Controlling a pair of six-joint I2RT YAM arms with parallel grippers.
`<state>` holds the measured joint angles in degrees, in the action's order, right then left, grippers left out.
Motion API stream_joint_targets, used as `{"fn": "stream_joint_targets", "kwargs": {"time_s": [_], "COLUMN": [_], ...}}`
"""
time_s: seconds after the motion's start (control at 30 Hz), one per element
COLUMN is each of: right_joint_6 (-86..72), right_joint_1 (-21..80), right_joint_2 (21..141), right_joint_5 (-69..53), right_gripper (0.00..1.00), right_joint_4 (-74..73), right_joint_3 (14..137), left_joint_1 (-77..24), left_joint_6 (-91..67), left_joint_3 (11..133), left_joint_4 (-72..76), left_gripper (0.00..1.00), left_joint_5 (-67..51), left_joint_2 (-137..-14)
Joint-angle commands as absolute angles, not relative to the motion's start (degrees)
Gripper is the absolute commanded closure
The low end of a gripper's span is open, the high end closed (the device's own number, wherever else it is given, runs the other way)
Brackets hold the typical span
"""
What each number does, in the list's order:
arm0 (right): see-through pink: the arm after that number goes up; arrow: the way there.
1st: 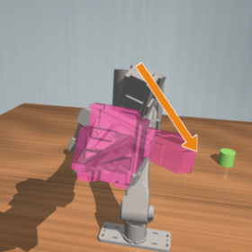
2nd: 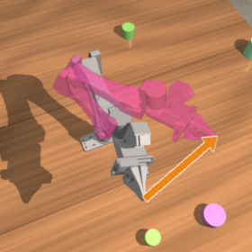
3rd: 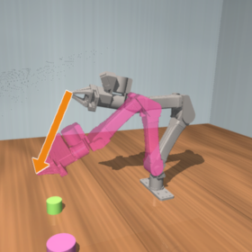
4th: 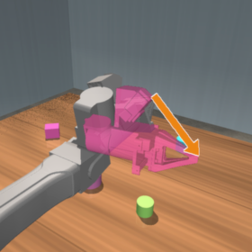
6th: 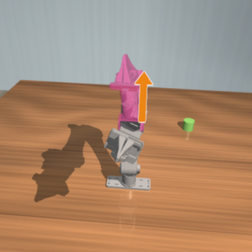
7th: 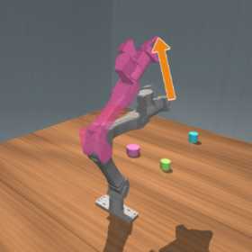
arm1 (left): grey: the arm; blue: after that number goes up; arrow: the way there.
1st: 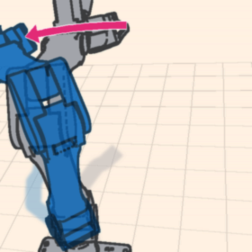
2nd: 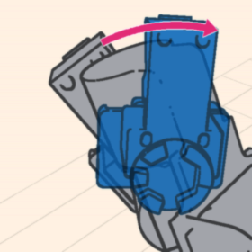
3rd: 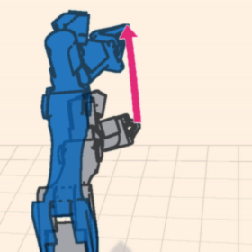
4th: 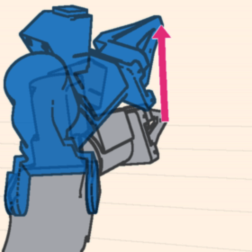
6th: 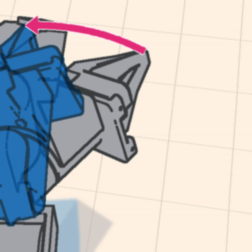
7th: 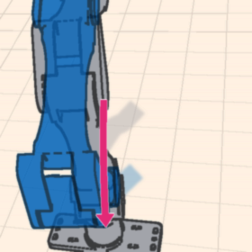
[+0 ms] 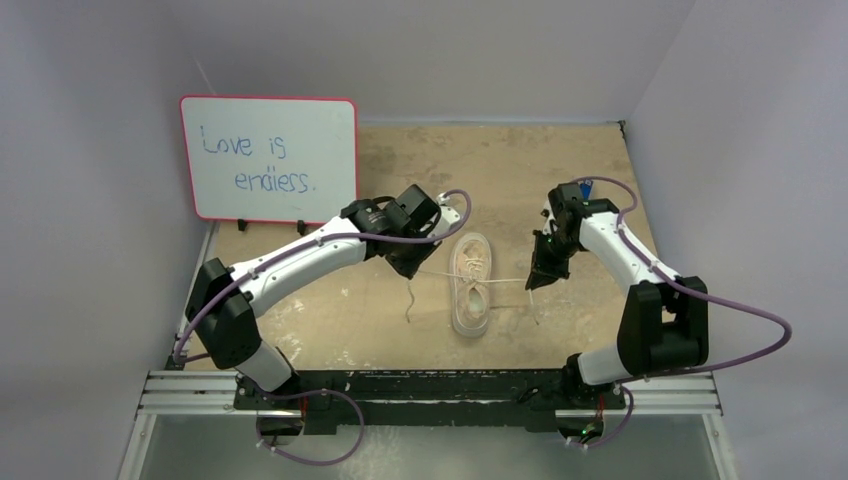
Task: Tie the shoes
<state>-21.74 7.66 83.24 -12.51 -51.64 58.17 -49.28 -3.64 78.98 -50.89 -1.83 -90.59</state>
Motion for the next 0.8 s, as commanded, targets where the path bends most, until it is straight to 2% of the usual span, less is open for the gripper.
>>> {"fn": "stream_joint_targets", "kwargs": {"time_s": [0.0,0.13,0.37,0.77], "right_joint_6": [-25.36,-28.25,-30.53,-25.82], "right_joint_1": [6.18,2.06,-9.3,-11.4], "right_joint_2": [82.23,79.2,77.67,74.14], "right_joint_5": [-7.36,-3.62,-3.33,-7.59], "right_gripper": [1.0,1.0,1.0,1.0], "right_joint_4": [-51.4,-50.18,-46.77,-41.24], "right_joint_3": [57.81,55.1,53.02,51.02], "left_joint_1": [-49.35,-49.38,-49.24,-49.25], "left_joint_6": [-8.05,-13.26,-19.5,-18.22], "left_joint_3": [75.87,70.7,61.24,55.69], "left_joint_4": [-50.23,-45.66,-40.42,-31.54], "left_gripper": [1.0,1.0,1.0,1.0], "left_joint_5": [1.92,3.2,12.69,10.8], "left_joint_2": [-91.49,-91.45,-90.47,-84.47]}}
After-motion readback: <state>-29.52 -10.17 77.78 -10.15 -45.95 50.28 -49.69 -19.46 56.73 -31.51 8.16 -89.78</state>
